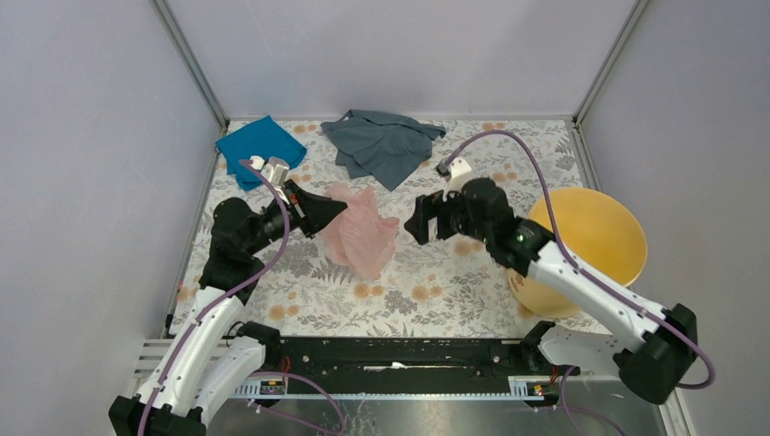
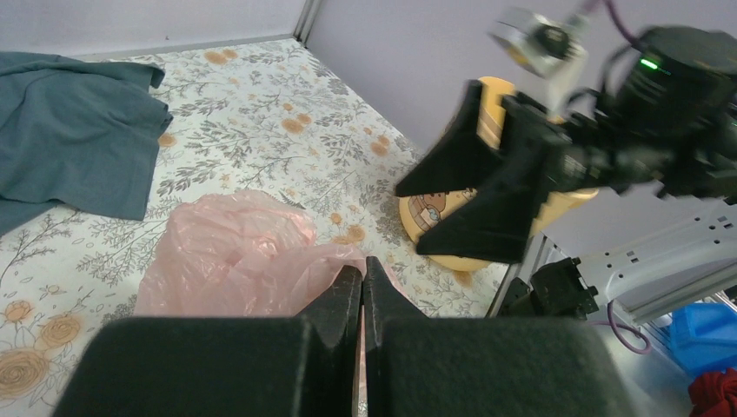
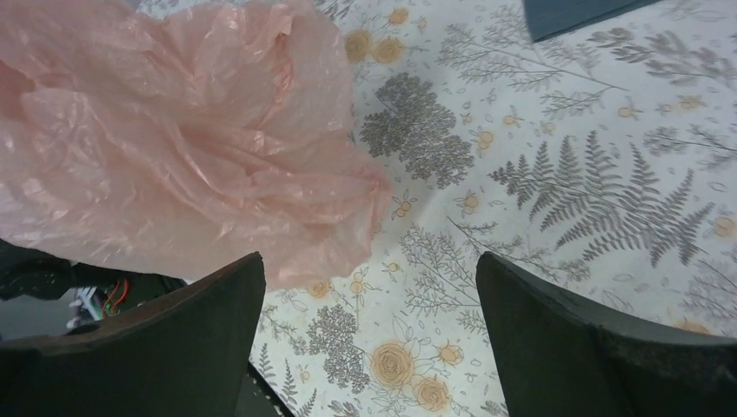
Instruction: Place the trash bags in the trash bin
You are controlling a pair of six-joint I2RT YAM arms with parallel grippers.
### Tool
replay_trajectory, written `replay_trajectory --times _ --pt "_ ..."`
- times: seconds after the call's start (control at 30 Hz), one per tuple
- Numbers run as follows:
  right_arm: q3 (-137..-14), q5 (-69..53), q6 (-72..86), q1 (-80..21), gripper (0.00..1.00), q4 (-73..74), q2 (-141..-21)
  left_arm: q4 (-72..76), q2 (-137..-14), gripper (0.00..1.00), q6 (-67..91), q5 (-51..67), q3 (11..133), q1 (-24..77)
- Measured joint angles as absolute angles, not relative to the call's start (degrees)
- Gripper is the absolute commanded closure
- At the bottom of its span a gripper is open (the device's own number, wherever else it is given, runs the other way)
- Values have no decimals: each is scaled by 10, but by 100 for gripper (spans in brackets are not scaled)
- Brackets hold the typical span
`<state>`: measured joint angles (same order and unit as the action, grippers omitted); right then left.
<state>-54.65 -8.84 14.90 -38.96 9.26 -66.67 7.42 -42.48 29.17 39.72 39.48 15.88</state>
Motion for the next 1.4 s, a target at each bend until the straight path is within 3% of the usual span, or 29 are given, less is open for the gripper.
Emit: replay_trajectory --times 0.3,0.67,0.83,1.0,1.27,1.33,1.4 --pt "-571 -287 82 -356 0 76 -734 96 -425 100 309 430 387 159" --pt "-538 -382 22 -356 2 10 -759 207 -424 100 379 511 357 159" --pt "-486 -402 37 -356 22 -48 -739 247 -417 100 403 535 352 159" --pt "-422 -439 108 -356 28 -154 -718 266 -417 100 415 543 351 159" --pt "-380 -475 216 -356 90 -271 -717 283 -417 100 426 547 350 158" --pt "-380 -462 220 -356 100 -258 -702 284 -417 100 425 547 350 158" --pt "-383 -438 213 -356 100 -228 -679 284 -417 100 425 547 350 158"
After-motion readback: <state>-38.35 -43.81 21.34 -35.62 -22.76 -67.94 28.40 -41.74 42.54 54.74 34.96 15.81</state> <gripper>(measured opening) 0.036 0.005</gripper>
